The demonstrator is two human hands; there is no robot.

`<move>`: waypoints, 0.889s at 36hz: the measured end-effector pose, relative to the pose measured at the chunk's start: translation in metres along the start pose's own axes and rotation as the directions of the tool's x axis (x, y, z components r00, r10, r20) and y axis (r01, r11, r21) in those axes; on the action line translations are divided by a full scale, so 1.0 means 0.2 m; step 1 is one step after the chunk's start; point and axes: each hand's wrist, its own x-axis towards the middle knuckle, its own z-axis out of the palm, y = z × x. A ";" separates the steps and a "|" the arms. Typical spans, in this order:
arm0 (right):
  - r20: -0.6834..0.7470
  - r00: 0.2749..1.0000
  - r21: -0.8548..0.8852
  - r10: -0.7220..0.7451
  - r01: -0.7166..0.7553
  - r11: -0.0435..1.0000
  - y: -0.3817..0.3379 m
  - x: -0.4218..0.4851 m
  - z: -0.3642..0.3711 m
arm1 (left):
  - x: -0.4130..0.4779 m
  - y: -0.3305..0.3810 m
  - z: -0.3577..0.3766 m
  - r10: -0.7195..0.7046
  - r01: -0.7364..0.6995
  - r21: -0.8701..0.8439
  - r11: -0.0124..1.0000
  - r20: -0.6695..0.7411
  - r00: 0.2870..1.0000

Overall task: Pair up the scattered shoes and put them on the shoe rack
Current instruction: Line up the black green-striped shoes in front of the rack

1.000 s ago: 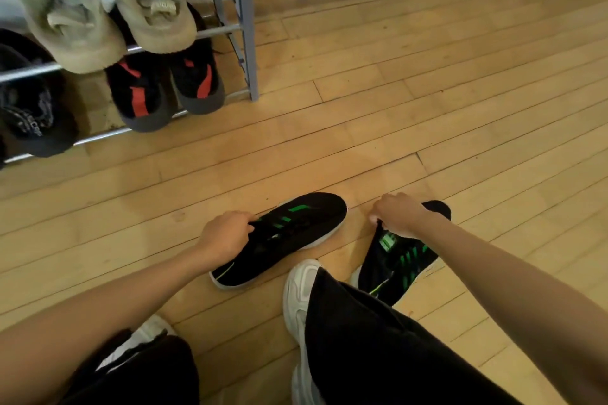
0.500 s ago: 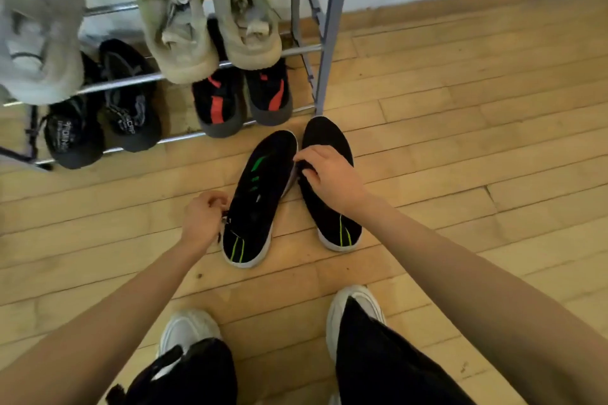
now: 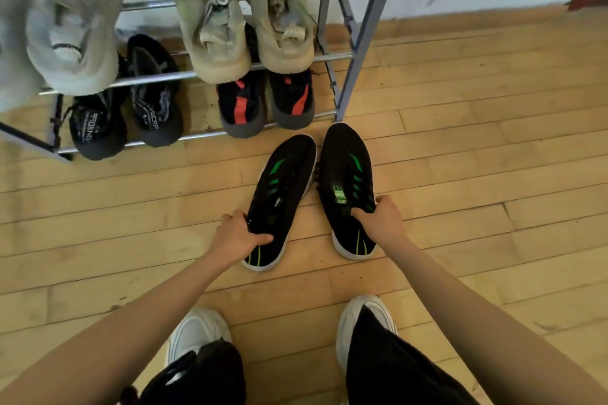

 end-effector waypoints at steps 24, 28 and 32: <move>0.365 0.924 0.076 0.115 -0.153 0.985 0.01 -0.05 -0.02 | -0.07 -0.01 -0.01 -0.013 0.172 -0.524 0.834 0.293 0.956; 0.411 0.904 0.112 0.116 -0.177 0.978 0.02 -0.07 0.00 | -0.09 -0.03 -0.02 0.003 0.171 -0.581 0.796 0.286 0.958; 0.485 0.867 0.186 0.111 -0.227 0.956 0.02 -0.09 0.01 | -0.09 -0.05 -0.03 -0.032 0.210 -0.602 0.770 0.294 0.955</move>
